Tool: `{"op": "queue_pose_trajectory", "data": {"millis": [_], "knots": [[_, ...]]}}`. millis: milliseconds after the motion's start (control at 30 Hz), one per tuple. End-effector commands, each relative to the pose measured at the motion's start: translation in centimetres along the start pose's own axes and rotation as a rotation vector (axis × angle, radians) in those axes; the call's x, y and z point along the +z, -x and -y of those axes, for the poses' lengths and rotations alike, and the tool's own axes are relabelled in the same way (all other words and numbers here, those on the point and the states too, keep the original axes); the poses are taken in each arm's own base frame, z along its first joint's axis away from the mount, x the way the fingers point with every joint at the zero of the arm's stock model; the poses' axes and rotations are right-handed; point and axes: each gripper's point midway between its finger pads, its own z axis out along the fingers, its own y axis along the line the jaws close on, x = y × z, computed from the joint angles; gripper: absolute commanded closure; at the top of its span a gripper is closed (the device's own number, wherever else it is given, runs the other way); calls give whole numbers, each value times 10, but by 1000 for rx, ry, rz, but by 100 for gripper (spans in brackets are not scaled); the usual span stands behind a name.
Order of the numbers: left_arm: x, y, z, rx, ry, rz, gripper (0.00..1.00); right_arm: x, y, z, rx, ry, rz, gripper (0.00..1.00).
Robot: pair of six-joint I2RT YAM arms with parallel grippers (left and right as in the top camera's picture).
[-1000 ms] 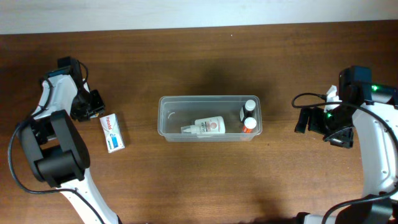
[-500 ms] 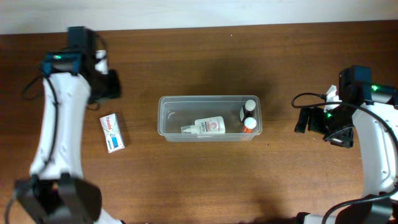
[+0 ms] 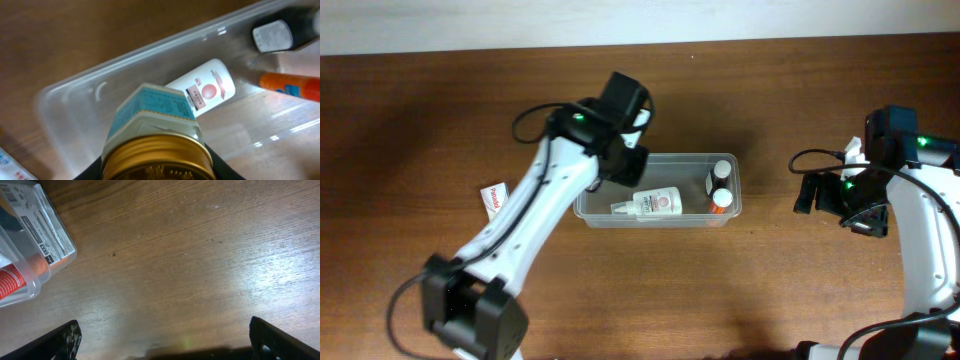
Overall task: Pack container
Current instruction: 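Carry the jar with the left gripper into the container, release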
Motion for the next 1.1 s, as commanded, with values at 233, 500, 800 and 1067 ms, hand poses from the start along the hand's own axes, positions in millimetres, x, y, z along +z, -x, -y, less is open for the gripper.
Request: {"op": "queue_pose_trajectory", "data": {"millis": [233,500,800,1067], "knots": [[96,-5,32,84,-26,-111,85,0,-1,-3,-8,6,1,1],[102,-12,30,84,-21,-146,37,0,-1,-3,-8,6,2,1],[87,-23,19,76,16,-188,30,0,-2,-2,-7,5,-1,1],[-37,14,-28,11,178,136,13,0,-2,-2,-8,6,0,1]]}}
